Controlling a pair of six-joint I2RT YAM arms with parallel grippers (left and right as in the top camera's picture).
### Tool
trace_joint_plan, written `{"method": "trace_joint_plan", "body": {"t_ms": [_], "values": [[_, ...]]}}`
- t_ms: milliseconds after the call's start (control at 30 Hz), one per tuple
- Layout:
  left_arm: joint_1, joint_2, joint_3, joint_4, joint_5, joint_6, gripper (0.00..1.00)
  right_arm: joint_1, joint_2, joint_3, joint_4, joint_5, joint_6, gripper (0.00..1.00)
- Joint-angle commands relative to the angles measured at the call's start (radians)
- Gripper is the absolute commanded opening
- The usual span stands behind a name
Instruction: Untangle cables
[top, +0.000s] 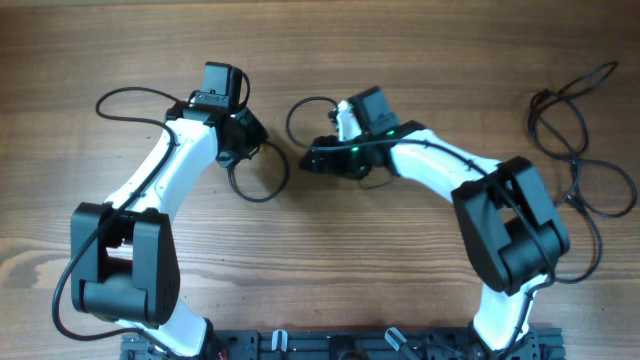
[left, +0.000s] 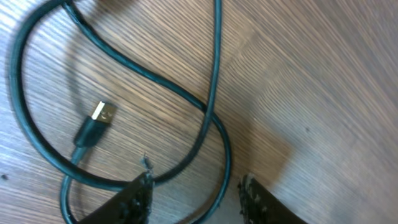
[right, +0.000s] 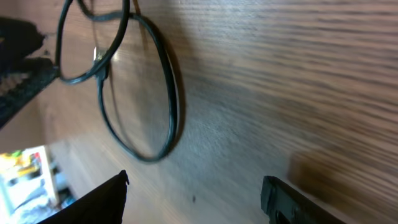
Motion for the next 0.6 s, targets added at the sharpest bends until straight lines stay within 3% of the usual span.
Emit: {"method": "trace_joint_plan", "body": {"t_ms": [0, 133, 333, 567], "values": [[0.004, 0.008, 0.015, -0.005, -0.059, -0.001, 0.33, 0.037, 0.012, 0.001, 0.038, 0.166, 0.066, 0.68], [0.005, 0.009, -0.004, -0.005, -0.074, -0.034, 0.24, 0.037, 0.012, 0.001, 0.042, 0.171, 0.066, 0.67], [0.003, 0.054, -0.033, -0.009, -0.059, -0.103, 0.23, 0.037, 0.012, 0.001, 0.04, 0.181, 0.066, 0.69], [0.003, 0.106, -0.078, -0.051, 0.159, -0.102, 0.23, 0.037, 0.012, 0.001, 0.04, 0.179, 0.066, 0.72]]}}
